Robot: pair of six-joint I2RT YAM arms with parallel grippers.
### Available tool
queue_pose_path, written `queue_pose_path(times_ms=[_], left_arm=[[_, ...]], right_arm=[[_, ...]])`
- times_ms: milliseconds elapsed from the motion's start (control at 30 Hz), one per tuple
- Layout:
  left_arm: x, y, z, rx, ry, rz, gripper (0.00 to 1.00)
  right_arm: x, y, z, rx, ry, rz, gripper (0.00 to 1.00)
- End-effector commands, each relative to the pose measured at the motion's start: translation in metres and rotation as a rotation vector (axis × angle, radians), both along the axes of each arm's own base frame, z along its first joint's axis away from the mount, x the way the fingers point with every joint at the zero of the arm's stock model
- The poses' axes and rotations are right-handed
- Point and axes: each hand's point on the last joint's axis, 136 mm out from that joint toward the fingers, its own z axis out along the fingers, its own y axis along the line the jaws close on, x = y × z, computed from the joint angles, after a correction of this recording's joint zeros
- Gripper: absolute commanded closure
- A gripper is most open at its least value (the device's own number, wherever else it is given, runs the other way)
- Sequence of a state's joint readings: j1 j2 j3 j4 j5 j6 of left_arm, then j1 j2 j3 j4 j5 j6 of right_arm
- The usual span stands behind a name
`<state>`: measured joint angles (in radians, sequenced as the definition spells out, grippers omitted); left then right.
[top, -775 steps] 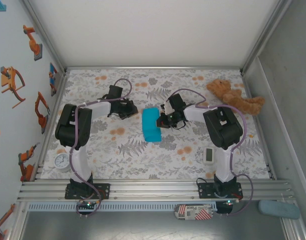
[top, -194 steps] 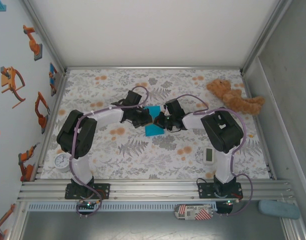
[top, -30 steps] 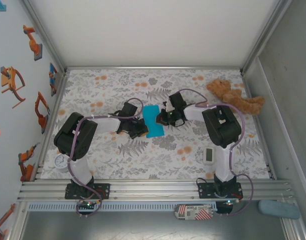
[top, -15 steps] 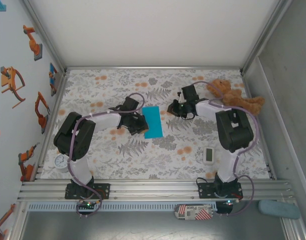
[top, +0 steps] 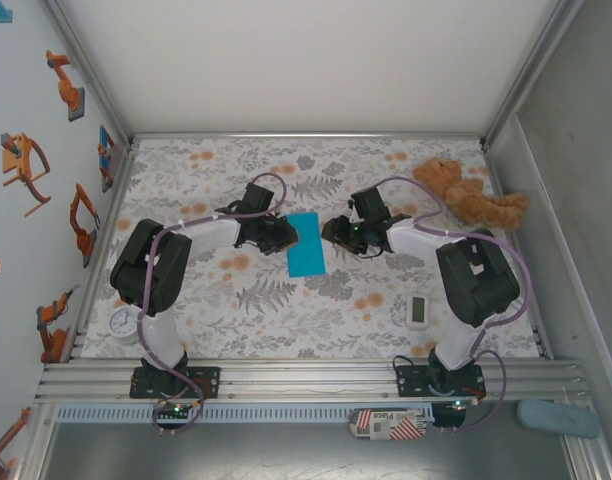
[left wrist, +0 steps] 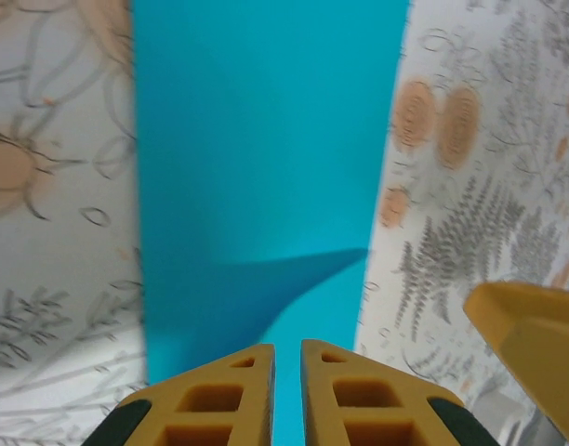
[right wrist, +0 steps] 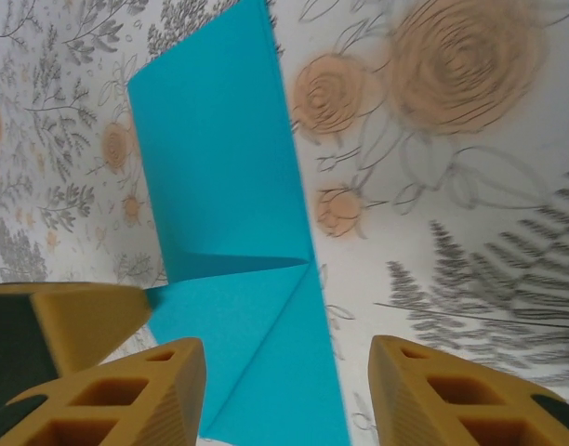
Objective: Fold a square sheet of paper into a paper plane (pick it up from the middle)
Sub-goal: Turn over the paper at the center of the table.
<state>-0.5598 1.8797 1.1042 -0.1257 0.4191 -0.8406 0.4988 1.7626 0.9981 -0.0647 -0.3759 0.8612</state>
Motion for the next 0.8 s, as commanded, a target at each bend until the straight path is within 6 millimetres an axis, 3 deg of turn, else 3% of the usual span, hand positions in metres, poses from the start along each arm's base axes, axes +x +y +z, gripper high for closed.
queue_pose_path(times_ms=[0, 400, 767], left_arm=[[0.000, 0.009, -0.019, 0.029, 0.012, 0.005, 0.84], [-0.011, 0.027, -0.050, 0.077, 0.073, 0.044, 0.84], [-0.018, 0.034, -0.057, 0.069, 0.098, 0.076, 0.84]], right_arm=[[0.002, 0.018, 0.000, 0.050, 0.002, -0.020, 0.54], [-0.003, 0.041, -0.021, 0.140, 0.099, -0.060, 0.62], [-0.005, 0.043, -0.036, 0.125, 0.141, -0.099, 0.65]])
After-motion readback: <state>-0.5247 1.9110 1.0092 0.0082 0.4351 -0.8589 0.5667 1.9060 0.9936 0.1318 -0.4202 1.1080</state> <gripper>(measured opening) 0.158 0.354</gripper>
